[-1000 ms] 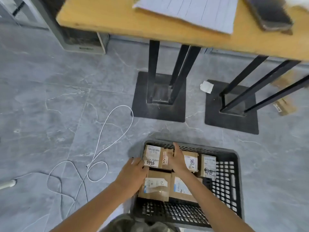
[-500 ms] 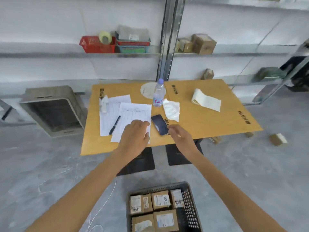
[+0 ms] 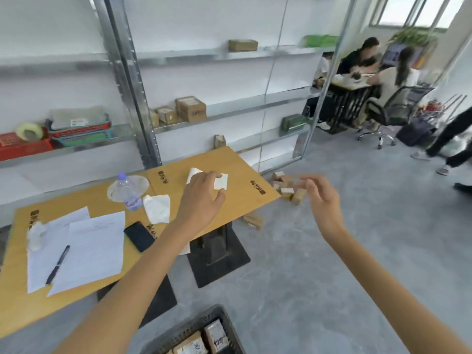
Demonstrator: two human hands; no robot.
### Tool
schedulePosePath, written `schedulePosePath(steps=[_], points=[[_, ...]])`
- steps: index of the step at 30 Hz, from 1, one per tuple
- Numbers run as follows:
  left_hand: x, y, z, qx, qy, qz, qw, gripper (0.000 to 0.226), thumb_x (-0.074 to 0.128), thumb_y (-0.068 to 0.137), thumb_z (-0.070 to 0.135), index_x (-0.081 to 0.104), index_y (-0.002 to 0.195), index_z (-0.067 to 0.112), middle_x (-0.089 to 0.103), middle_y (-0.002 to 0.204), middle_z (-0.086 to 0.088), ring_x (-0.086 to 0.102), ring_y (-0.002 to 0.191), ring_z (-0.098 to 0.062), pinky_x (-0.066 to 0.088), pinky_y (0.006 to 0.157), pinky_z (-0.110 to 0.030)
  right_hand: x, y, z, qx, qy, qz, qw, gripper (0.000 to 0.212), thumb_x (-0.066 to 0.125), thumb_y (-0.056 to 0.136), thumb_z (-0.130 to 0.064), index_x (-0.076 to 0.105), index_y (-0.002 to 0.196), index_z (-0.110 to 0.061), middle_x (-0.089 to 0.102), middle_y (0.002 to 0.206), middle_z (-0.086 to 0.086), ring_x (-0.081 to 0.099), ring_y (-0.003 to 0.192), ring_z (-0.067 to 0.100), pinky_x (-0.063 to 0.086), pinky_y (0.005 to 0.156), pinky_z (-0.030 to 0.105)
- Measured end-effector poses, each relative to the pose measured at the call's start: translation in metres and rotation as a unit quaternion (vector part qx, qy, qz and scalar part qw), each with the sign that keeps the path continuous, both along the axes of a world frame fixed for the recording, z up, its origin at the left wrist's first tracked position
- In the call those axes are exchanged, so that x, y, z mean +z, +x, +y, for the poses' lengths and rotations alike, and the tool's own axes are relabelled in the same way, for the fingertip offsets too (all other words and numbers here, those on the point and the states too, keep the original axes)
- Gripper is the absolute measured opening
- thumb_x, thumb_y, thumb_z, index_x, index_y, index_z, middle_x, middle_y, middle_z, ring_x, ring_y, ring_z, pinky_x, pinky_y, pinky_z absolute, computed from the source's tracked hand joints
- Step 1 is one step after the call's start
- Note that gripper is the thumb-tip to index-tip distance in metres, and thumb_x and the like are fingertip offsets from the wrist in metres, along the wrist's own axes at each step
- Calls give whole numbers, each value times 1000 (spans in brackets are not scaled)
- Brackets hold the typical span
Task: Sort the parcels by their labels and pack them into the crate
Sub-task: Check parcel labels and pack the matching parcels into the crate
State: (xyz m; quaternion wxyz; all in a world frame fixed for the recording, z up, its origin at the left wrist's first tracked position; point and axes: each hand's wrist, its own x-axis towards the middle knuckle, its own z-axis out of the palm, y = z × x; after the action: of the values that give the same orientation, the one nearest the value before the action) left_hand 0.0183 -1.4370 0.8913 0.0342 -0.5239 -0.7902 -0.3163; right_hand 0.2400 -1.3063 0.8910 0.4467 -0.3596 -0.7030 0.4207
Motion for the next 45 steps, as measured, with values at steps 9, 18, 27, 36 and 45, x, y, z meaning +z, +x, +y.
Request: schedulePosePath(steps=[9,18,27,36,45], points=[[5,158,179,-46,13,-40,998,33,49,94,24,47,126,19,53,125,-1,43,122,-16,37,92,-27,11,180,156,-91,-30,21,995,20,40,99,-16,59,105,-14,70,93,7,59,91,7,38,71,1],[4,196,273,-73,-3,-9,997,33,50,94,24,47,126,20,52,127,-2,45,123,-18,38,95,-30,-2,251,238,-148,-68,55,985,18,40,98,-14,57,103,-15,70,89,3,59,106,25,40,87,29],[-17,172,403,-74,-25,-30,996,36,50,94,23,46,129,14,53,125,-7,38,126,-23,40,97,-38,-20,233,363,-163,-103,44,980,20,40,99,-18,59,106,-16,69,85,-3,61,104,21,41,84,25],[-40,162,573,-116,-30,-100,988,35,51,93,20,47,127,13,54,124,-6,45,119,-21,38,94,-31,-25,185,517,-167,-138,20,976,20,41,99,-19,58,108,-15,67,92,3,61,102,19,41,81,21],[-79,185,734,-143,-89,-172,971,34,52,91,24,48,124,15,55,121,-7,49,115,-21,43,94,-36,-58,187,662,-175,-193,-9,965,18,41,99,-20,57,106,-17,67,96,6,59,100,19,39,87,29]])
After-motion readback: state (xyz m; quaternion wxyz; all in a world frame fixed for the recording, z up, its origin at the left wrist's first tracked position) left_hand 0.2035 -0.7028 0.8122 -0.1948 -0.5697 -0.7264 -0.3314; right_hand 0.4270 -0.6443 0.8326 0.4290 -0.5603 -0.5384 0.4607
